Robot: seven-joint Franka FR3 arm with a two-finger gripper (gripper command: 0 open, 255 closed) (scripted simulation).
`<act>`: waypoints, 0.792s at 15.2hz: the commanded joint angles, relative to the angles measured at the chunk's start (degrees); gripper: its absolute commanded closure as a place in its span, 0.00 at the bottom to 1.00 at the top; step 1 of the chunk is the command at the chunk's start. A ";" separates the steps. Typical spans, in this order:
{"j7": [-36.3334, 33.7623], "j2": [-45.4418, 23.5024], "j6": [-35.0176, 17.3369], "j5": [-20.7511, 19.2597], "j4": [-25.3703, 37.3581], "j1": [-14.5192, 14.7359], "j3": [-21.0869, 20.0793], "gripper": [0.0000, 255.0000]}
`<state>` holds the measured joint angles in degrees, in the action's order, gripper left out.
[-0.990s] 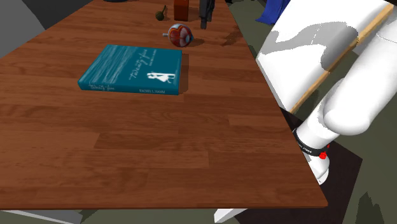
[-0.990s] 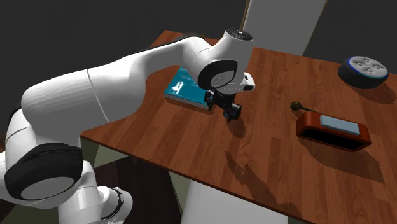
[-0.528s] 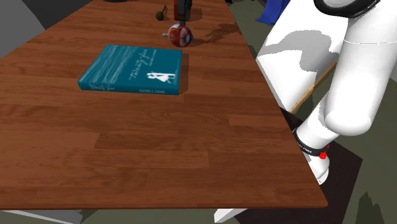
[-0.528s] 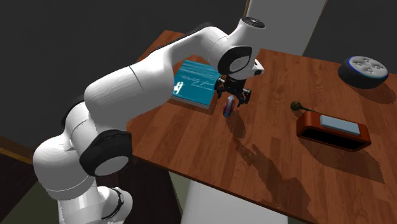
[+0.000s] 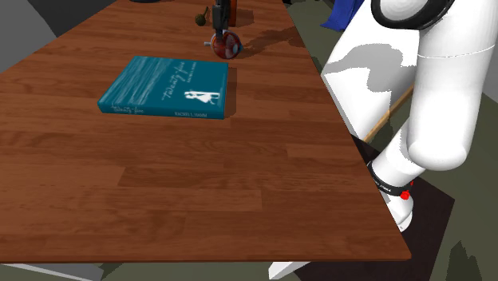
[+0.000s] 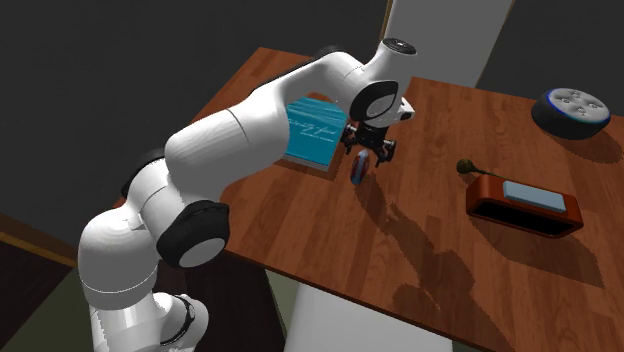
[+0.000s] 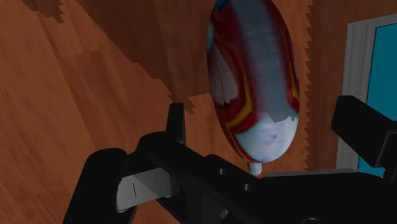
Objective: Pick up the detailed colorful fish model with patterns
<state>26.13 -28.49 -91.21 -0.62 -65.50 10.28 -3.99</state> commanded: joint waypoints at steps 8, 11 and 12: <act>0.12 0.62 -2.37 0.05 -2.95 -0.13 0.02 1.00; 0.12 0.62 -2.37 0.05 -2.96 -0.13 0.02 1.00; 0.12 0.62 -2.36 0.05 -2.95 -0.13 0.02 1.00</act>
<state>26.25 -27.84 -93.59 -0.57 -68.43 10.14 -3.97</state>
